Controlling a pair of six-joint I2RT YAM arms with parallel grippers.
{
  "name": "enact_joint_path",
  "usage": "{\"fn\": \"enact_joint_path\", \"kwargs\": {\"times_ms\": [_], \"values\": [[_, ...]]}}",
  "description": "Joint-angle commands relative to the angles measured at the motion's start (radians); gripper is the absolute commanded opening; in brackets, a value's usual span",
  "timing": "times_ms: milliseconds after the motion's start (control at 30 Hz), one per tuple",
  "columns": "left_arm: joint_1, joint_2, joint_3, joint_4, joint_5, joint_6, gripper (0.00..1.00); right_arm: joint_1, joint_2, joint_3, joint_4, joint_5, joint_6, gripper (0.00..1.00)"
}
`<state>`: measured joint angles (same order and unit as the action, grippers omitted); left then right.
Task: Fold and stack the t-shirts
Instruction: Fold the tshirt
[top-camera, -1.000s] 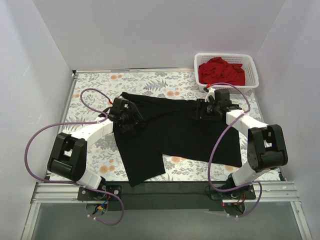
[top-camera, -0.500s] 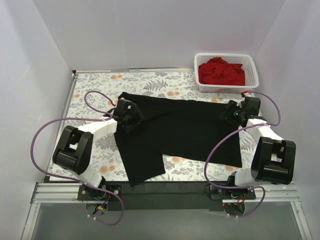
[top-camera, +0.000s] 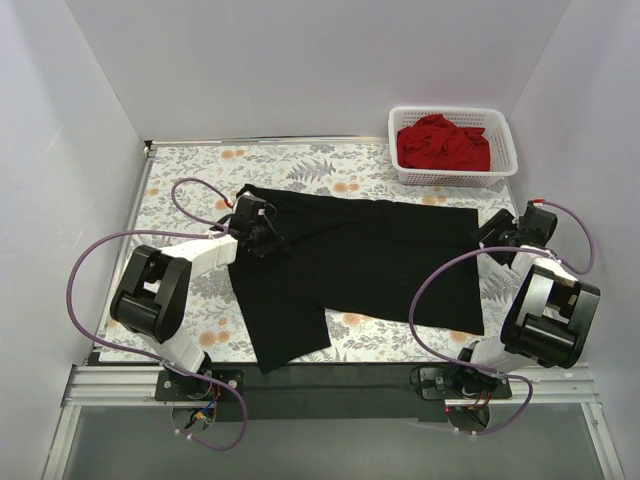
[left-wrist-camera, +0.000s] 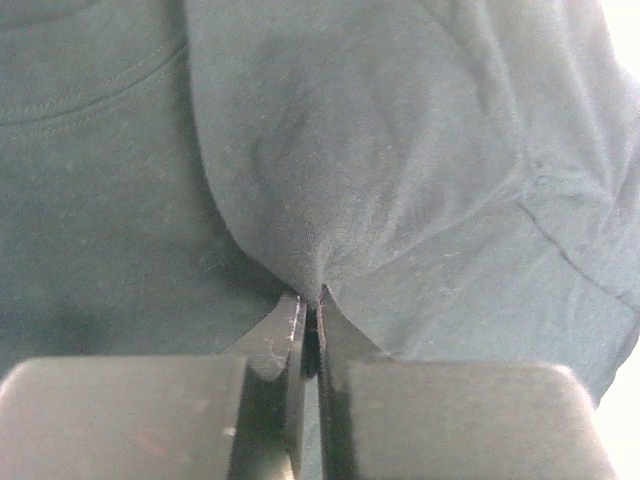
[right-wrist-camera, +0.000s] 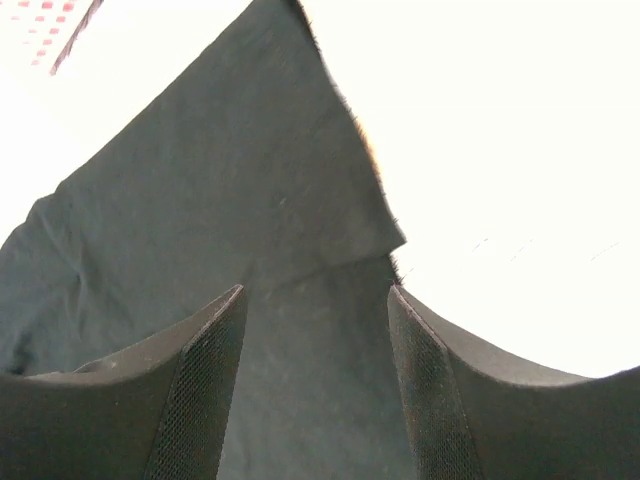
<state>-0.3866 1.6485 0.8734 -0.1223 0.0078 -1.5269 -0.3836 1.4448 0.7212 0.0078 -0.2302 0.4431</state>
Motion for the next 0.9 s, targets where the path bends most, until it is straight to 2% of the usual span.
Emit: {"fn": "enact_joint_path", "kwargs": {"times_ms": [0,400,600,700,800,867], "values": [[-0.003,-0.050,0.042,0.021,-0.022,0.030,0.00,-0.015,0.032,0.007,0.080,0.003,0.036,0.56],[-0.005,-0.107,0.090,-0.008,-0.019,0.062,0.00,-0.046,0.129,0.009,0.119,0.015,0.068,0.55],[-0.005,-0.099,0.107,-0.020,-0.022,0.068,0.00,-0.047,0.187,0.043,0.126,-0.014,0.075,0.48],[-0.005,-0.093,0.116,-0.023,-0.025,0.071,0.00,-0.047,0.204,0.050,0.127,-0.018,0.077,0.42],[-0.003,-0.085,0.131,-0.033,-0.034,0.077,0.00,-0.047,0.209,0.057,0.130,-0.023,0.080,0.31],[-0.003,-0.081,0.139,-0.034,-0.034,0.077,0.00,-0.047,0.206,0.060,0.130,-0.026,0.080,0.20]]}}
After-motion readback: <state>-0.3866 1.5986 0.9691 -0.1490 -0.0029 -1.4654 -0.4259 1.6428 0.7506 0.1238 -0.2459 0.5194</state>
